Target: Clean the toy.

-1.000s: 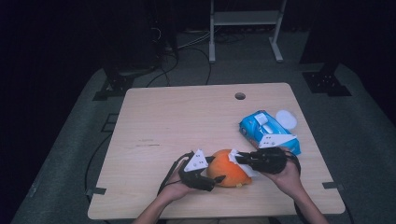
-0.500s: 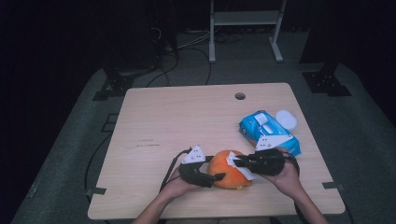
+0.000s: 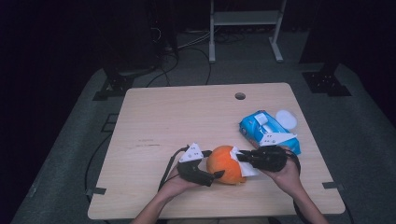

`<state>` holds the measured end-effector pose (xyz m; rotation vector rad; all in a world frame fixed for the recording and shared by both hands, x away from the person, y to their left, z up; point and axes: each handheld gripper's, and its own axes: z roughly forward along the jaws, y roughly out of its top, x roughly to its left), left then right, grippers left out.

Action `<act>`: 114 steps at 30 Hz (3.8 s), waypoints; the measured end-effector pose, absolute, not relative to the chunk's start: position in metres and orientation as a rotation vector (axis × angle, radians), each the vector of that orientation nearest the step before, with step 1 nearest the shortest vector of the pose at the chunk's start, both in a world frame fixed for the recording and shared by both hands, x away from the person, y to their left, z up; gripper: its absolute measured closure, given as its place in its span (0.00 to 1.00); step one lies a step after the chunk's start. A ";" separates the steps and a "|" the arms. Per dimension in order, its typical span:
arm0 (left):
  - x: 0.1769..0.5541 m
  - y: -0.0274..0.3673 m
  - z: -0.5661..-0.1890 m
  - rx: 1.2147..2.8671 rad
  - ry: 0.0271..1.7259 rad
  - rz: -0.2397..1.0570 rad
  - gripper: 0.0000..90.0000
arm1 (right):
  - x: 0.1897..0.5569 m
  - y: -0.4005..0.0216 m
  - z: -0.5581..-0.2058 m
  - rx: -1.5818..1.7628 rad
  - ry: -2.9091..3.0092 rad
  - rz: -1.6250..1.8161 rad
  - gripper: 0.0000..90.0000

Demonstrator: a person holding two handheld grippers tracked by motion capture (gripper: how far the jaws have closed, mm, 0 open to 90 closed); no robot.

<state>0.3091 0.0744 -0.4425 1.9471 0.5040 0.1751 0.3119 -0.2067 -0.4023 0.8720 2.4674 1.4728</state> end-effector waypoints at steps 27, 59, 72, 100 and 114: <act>0.303 0.065 -0.440 1.972 0.500 0.232 0.31 | 0.281 -0.163 -0.384 0.613 2.460 1.357 0.89; 0.292 0.054 -0.442 1.996 0.443 0.304 0.32 | 0.276 -0.146 -0.387 0.573 2.509 1.317 0.89; 0.302 0.057 -0.444 1.957 0.519 0.163 0.17 | 0.296 -0.194 -0.387 0.787 2.426 1.336 0.89; 0.307 0.076 -0.451 2.013 0.457 0.210 0.29 | 0.303 -0.192 -0.396 0.812 2.454 1.284 0.89; 0.310 0.083 -0.450 2.008 0.465 0.208 0.27 | 0.304 -0.186 -0.403 0.793 2.476 1.310 0.89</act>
